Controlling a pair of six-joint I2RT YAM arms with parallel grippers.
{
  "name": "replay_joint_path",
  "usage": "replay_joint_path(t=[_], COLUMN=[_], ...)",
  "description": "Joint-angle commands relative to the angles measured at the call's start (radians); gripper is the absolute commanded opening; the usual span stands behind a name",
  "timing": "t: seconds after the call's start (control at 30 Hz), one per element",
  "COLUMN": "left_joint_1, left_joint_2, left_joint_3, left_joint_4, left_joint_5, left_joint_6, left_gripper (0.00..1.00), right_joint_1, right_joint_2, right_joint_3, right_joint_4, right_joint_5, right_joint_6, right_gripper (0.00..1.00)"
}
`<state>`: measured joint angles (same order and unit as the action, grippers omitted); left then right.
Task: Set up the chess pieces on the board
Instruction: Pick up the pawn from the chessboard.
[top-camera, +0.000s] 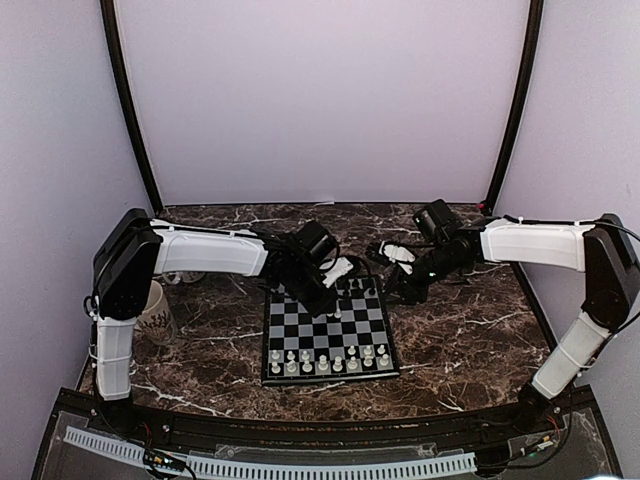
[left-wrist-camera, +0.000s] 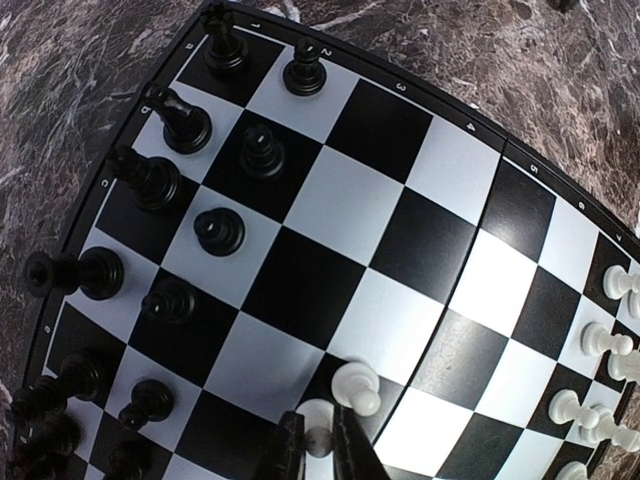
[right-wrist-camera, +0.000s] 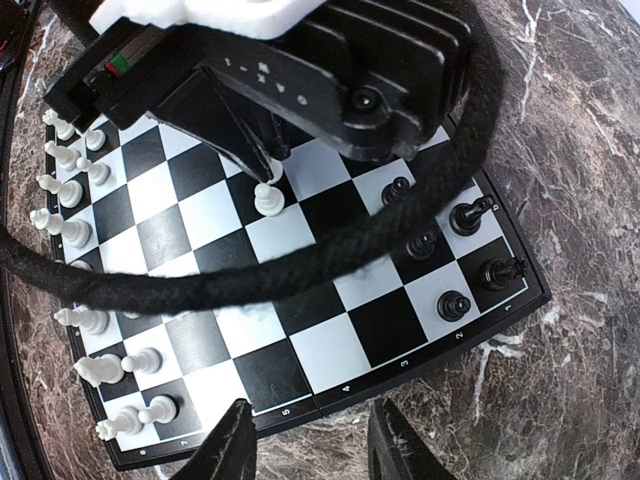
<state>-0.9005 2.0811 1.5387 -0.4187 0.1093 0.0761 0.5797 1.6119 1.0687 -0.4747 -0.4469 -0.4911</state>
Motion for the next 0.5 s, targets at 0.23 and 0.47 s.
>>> replay_joint_path(t=[0.23,0.47], left_joint_1=[0.005,0.003], left_joint_2=[-0.075,-0.253], left_joint_3=[-0.001,-0.165], left_joint_4=[-0.081,-0.022], left_joint_5=[0.016,0.126], left_joint_6=[0.000,0.016], left_gripper=[0.02,0.02], right_joint_1=[0.004,0.005], right_joint_2=[-0.006,-0.002], right_joint_3=[0.017,0.020], right_joint_4=[0.002,0.002], right_joint_5=[0.006,0.003], right_joint_6=[-0.007,-0.008], right_gripper=[0.39,0.39])
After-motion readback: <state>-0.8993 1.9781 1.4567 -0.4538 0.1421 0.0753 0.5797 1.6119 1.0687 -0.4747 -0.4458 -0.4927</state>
